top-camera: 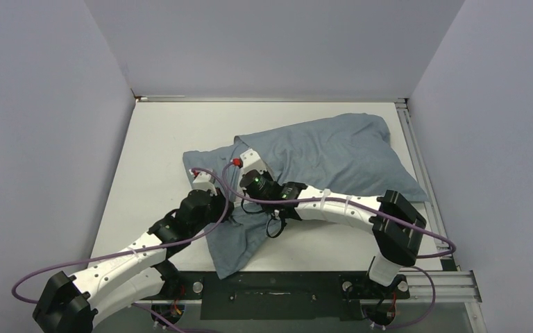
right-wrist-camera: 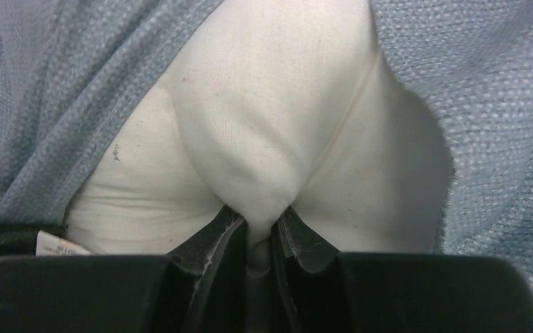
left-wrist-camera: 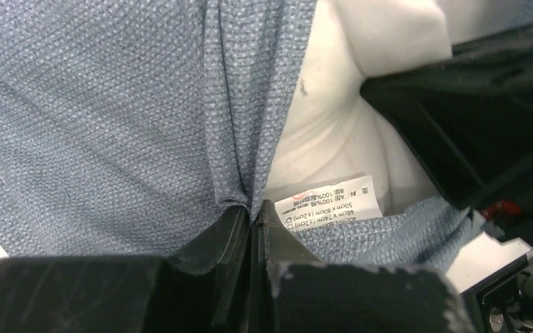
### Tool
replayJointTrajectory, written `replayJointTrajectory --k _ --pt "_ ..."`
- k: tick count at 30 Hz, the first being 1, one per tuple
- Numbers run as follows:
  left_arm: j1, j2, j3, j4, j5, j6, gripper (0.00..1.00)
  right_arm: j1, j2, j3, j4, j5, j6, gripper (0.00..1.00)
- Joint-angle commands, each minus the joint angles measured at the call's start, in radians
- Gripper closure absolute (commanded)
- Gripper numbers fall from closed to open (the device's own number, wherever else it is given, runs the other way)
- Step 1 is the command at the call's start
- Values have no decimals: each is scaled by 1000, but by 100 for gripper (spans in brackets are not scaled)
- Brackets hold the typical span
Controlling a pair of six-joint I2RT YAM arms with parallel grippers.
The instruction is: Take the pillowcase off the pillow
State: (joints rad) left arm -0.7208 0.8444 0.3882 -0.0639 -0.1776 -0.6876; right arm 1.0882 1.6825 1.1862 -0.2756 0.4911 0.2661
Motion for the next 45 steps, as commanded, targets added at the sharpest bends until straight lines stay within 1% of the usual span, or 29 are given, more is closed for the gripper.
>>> replayJointTrajectory --k 1,9,15,20,22,23,26,29,34,38,41,45 --pt "-36 -10 40 -74 72 17 100 -100 -27 0 14 8 23 95" --pt "-65 5 21 -57 80 -11 100 -230 -182 -57 144 -53 95 95" --pt "-85 66 3 -9 79 -34 100 -316 -272 -127 239 -120 184 95" --pt "-102 127 -16 19 69 -55 100 -364 -306 -151 267 -189 205 95" --pt "-106 151 -25 45 79 -71 100 -365 -300 -148 266 -235 187 95" --pt "-111 157 -29 85 82 -78 100 -362 -298 -148 265 -263 180 94" --pt "-127 166 -31 139 74 -91 100 -349 -297 -155 260 -331 166 86" --pt "-138 171 -21 165 64 -92 100 -314 -309 -153 219 -333 146 76" --pt "-140 190 -3 184 59 -83 100 -192 -358 -128 109 -205 113 55" --pt "-141 206 7 198 61 -80 100 -93 -396 -129 52 -122 127 45" --pt "-142 218 10 206 64 -79 100 -41 -413 -141 21 -76 156 41" --pt "-145 229 9 214 66 -81 100 -9 -419 -150 -20 -70 188 41"
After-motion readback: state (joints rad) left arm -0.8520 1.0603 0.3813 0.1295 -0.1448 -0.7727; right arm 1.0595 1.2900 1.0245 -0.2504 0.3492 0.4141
